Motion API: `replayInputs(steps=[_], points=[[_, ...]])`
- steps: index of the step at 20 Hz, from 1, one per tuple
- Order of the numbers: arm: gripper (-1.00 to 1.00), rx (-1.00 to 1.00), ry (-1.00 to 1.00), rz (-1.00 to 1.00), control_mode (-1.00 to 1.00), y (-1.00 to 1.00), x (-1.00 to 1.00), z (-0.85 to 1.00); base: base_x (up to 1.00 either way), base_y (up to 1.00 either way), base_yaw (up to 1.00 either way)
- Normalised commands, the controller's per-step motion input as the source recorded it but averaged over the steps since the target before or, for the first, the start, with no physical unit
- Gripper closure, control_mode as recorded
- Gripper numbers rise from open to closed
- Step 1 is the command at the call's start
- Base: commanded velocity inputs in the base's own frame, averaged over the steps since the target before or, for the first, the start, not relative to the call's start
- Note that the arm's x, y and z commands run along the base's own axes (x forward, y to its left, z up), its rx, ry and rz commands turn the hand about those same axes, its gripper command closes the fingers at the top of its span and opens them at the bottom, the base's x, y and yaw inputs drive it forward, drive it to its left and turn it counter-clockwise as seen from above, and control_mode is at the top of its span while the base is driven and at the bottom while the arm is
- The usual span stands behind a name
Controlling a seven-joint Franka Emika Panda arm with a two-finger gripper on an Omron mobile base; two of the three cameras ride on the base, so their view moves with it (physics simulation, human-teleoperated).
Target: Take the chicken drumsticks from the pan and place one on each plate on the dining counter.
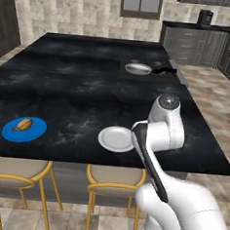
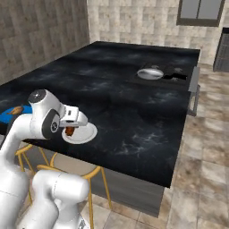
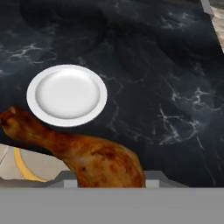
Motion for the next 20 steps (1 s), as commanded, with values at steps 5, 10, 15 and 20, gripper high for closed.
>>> replayInputs(steps=[5,10,15,20], points=[[1.0,0.16,0.23,-0.07,-1.0,0.23,0.8,-0.34,0.0,0.0,0.0],[1.0,0.12,0.23,-0.08,-1.0,0.25,0.76,-0.41,0.0,0.0,0.0],[1.0,0.01,0.1,-0.08,-1.0,0.17,0.7,-0.47,0.0,0.0,0.0],[1.0,0.0,0.08,-0.08,-1.0,0.23,0.7,-0.59,0.0,0.0,0.0]])
